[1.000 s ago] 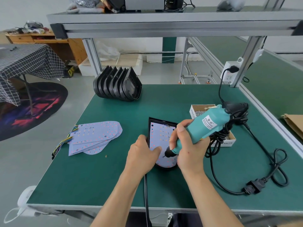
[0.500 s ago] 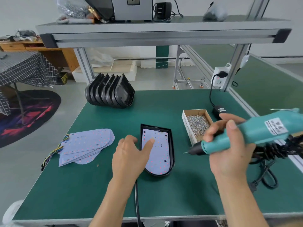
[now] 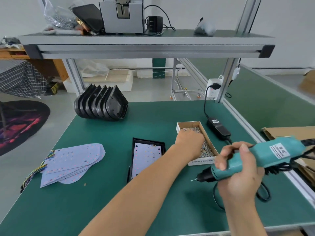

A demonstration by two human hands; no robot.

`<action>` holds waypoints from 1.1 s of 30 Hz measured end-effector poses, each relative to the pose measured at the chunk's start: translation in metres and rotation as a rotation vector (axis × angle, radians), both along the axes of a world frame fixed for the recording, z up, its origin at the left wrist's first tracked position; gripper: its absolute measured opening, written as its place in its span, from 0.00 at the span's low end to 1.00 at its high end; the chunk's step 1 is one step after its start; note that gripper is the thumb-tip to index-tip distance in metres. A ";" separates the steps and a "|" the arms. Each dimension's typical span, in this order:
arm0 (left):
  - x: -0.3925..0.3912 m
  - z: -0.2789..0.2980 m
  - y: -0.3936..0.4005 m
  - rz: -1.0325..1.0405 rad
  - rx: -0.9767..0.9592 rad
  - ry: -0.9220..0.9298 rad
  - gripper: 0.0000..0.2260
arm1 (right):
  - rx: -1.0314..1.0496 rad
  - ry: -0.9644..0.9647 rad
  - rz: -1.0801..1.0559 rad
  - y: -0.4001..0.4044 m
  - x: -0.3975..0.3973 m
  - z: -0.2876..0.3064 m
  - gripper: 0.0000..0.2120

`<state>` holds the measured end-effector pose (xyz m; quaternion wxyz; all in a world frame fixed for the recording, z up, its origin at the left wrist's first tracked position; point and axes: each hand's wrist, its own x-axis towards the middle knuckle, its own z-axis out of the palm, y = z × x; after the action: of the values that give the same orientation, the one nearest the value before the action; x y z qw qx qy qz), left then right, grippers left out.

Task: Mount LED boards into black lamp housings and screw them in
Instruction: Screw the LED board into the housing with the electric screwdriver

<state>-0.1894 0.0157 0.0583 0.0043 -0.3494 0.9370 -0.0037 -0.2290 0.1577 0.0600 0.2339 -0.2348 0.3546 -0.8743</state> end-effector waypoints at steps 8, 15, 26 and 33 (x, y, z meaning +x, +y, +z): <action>-0.007 -0.016 -0.010 -0.067 -0.004 -0.076 0.15 | 0.017 -0.004 -0.010 0.002 -0.003 -0.003 0.06; -0.006 -0.026 -0.019 -0.090 0.005 -0.038 0.13 | 0.025 -0.015 -0.021 0.002 0.000 -0.003 0.06; 0.103 -0.012 0.022 0.172 0.763 1.206 0.06 | -0.013 -0.115 0.017 -0.003 -0.001 0.020 0.08; 0.165 -0.020 0.060 0.271 1.032 1.364 0.06 | -0.117 -0.122 0.171 -0.015 0.028 0.034 0.11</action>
<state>-0.0243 0.0753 0.0382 -0.4002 -0.3385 0.5698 0.6329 -0.2014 0.1431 0.0945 0.3144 -0.2237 0.2668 -0.8831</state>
